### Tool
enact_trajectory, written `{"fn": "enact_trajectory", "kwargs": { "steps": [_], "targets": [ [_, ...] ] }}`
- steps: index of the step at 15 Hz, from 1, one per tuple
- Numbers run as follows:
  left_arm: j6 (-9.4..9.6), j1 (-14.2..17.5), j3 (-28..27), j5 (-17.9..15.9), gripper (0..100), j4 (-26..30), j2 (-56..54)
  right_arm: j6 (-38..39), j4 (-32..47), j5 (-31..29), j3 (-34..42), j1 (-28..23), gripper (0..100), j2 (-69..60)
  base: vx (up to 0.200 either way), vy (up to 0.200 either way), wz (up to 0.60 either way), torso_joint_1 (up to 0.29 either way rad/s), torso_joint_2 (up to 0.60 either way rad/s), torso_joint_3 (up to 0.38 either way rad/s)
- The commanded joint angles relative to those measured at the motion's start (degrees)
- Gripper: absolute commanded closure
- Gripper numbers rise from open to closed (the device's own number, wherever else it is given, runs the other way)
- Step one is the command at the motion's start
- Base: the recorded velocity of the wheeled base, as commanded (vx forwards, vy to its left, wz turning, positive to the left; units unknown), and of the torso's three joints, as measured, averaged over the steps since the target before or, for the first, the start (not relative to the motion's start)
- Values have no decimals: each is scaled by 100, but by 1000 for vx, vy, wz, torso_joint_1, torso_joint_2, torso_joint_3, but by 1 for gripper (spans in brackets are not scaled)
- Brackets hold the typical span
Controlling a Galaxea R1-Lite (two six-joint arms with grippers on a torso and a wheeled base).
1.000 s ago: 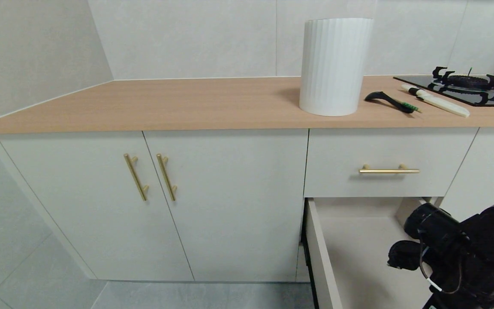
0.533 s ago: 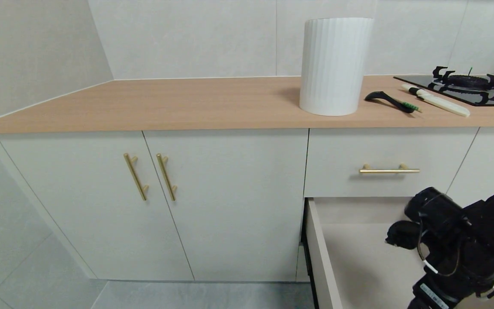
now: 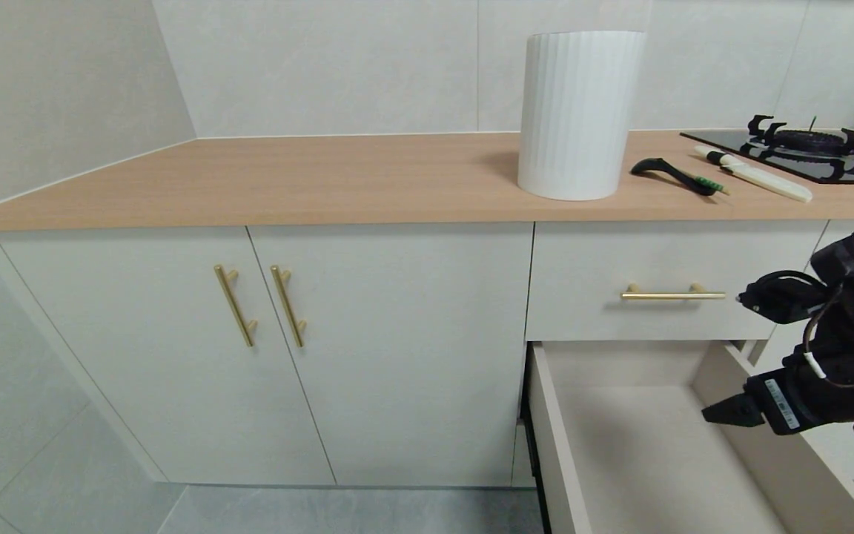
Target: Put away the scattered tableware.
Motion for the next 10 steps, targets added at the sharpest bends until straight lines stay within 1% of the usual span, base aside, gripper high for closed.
{"fn": "enact_trajectory", "kwargs": {
  "steps": [1, 3, 7, 10],
  "targets": [
    [2, 1, 0, 2, 0, -3, 2, -23, -141, 7, 22, -88, 0, -337, 0, 0, 0, 0, 0, 0],
    [2, 1, 0, 2, 0, -3, 2, -23, -255, -2, 128, -88, 0, -354, 0, 0, 0, 11, -43, -11],
    [-6, 1, 0, 2, 0, -3, 2, -23, -317, -2, 154, -88, 0, -354, 0, 0, 0, 73, -253, -251],
    [-6, 1, 0, 2, 0, -3, 2, -23, -317, -2, 154, -88, 0, -372, 0, 0, 0, 176, -549, -292]
  ]
}}
